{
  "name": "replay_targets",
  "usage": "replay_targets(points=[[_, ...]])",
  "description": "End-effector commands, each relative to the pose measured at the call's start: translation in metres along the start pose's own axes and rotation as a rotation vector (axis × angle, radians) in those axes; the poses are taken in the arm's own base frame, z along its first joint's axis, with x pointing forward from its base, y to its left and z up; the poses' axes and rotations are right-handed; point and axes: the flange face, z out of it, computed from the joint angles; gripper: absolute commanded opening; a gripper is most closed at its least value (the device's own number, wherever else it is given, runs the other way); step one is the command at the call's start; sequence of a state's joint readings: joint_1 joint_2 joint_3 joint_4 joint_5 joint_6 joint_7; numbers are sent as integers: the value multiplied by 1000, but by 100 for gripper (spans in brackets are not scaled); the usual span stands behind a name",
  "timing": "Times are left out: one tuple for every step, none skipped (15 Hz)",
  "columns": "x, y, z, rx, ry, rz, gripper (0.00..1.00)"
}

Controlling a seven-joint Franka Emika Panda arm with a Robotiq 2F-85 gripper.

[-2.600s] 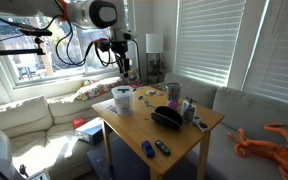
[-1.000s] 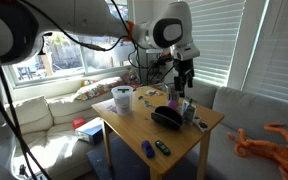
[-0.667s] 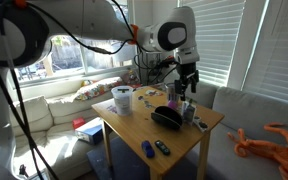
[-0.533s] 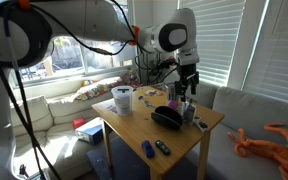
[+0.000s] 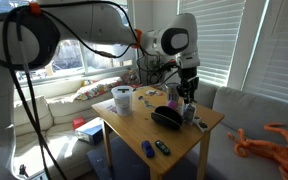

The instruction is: Put the plastic cup on the left side of the table then put the squishy drinks in it

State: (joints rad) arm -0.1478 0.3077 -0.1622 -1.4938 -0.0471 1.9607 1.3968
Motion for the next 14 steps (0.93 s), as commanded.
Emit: replay_targets(points=[[-3,-7,-3,-9,-15,21,12],[-4,-7,-4,-9,-15,18,5],[-4,-6,-6,-11,-13,17,1],[-5,-5,-10,-9,-11,11,3],[-6,-4,-15,-8,-7,3,5],[-7,-3,-21,-2,-3,-1,5],[-10,-1,-31,11,2,-15,5],[-13,1,-43,27,9,-32,5],[-18,5,-57,44,10,-52,5],[-24,7,-70,63,15,-76,5],[-31,13,-86,83,21,-106,5],[-39,20,-105,109,27,-144,5],[-47,25,-123,133,37,-182,5],[-57,34,-144,161,36,-225,5]])
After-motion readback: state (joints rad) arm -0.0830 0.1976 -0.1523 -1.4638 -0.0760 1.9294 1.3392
